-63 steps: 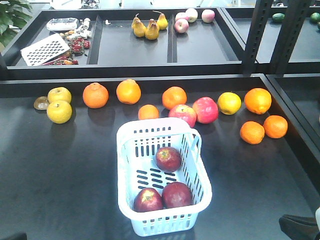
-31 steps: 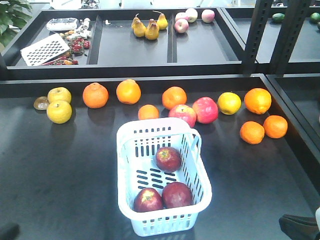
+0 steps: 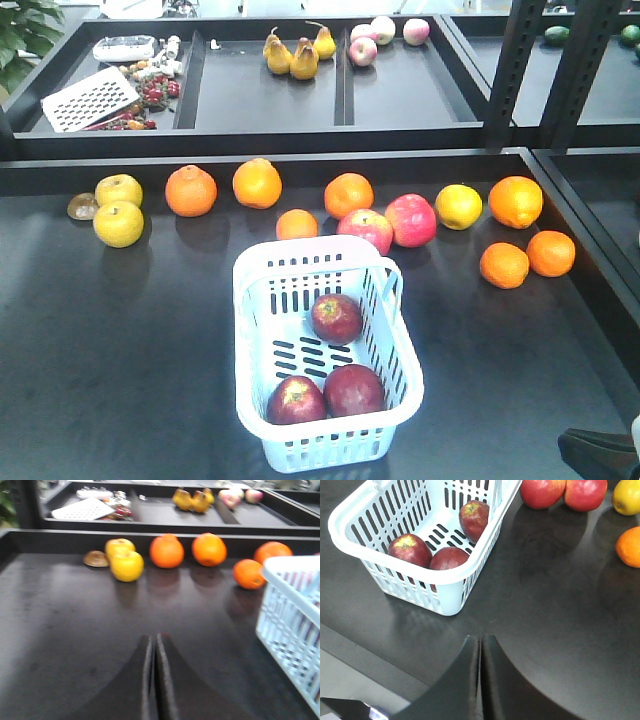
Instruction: Pick three apples into basket with both arms
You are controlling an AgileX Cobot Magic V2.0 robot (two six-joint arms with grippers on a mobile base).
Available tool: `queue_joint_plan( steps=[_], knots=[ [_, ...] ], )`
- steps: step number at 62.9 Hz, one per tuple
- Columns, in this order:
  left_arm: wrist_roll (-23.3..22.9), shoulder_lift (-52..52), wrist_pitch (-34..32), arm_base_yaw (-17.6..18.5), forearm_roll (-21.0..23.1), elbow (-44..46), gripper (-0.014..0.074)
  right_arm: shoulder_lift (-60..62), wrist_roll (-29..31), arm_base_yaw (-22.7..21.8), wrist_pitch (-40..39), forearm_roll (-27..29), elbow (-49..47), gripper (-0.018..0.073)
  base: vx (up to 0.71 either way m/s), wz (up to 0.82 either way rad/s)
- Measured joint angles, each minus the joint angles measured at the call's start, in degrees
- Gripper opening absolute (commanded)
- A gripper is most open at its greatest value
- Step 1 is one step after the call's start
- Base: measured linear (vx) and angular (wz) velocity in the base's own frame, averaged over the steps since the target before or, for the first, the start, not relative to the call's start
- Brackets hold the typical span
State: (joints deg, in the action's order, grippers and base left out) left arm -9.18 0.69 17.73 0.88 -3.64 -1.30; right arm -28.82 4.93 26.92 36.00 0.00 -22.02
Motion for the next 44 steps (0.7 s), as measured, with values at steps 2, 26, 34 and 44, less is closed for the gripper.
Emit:
queue_joint_plan(
  steps=[2, 26, 34, 44],
  knots=[
    [0.0, 0.0, -0.2, -0.6, -0.1, 0.0, -0.0006, 0.0, 0.0, 0.0, 0.0, 0.0, 0.0, -0.0004, 0.0, 0.0],
    [0.0, 0.0, -6.0, -2.9, -2.2, 0.0, -0.0006, 0.0, 0.0, 0.0, 0.1, 0.0, 0.0, -0.0004, 0.0, 0.0],
    [-0.5, 0.0, -6.6, -4.2, -2.2, 0.0, -0.0006, 0.0, 0.0, 0.0, 0.1, 0.0, 0.0, -0.0004, 0.0, 0.0],
    [-1.2, 0.0, -7.5, -5.7, -2.2, 0.0, -0.0006, 0.0, 0.0, 0.0, 0.1, 0.0, 0.0, -0.0004, 0.0, 0.0]
  ],
)
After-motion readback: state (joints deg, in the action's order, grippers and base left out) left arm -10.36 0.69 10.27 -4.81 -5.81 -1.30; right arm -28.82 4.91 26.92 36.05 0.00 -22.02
